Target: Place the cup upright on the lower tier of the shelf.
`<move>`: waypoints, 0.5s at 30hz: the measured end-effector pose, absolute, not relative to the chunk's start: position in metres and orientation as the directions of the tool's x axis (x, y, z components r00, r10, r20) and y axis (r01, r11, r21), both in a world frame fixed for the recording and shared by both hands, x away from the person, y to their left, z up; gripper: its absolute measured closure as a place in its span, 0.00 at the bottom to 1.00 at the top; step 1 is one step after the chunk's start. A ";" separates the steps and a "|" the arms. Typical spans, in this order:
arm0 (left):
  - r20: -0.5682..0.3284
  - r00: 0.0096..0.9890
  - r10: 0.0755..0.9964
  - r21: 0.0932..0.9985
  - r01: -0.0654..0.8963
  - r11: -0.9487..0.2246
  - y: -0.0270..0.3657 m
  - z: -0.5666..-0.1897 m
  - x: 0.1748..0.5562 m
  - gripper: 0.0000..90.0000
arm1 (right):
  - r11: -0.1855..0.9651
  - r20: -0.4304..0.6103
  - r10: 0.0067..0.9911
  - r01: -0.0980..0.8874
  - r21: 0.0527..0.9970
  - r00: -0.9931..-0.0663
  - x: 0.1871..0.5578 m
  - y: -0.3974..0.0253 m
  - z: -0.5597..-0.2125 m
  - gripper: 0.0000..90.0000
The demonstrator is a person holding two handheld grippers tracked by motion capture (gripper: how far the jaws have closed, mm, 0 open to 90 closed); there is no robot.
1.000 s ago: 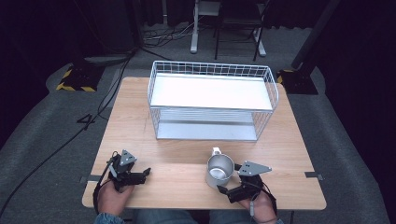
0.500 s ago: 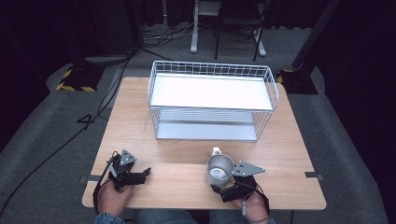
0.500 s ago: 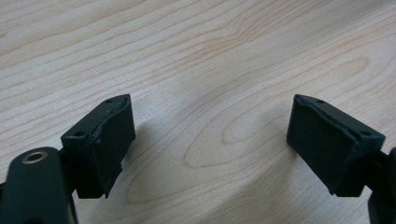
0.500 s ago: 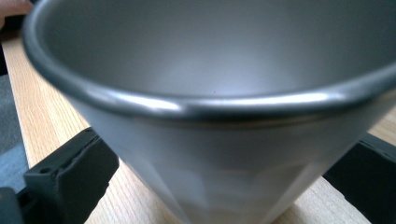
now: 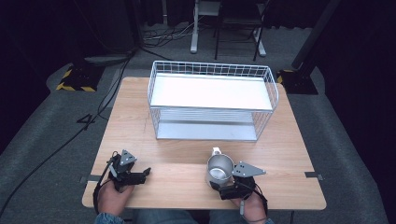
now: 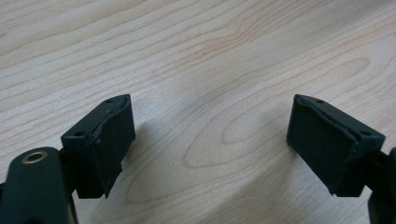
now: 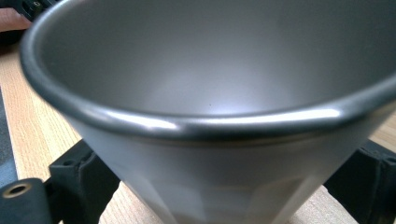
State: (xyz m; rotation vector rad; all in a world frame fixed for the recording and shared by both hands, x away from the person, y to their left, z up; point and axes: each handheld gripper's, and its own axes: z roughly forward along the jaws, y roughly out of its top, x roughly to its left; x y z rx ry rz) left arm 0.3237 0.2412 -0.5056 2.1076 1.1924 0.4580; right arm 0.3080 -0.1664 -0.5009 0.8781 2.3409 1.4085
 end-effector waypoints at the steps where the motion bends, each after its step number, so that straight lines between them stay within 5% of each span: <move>1: -0.020 0.522 0.853 0.696 0.620 -0.363 0.241 -0.506 0.324 0.17 | 0.343 0.076 0.622 0.358 0.868 -0.779 0.308 -0.166 -0.501 0.09; 15: -0.020 0.522 0.853 0.696 0.620 -0.363 0.241 -0.506 0.324 0.17 | 0.364 0.026 0.609 0.308 0.879 -0.793 0.306 -0.165 -0.500 0.09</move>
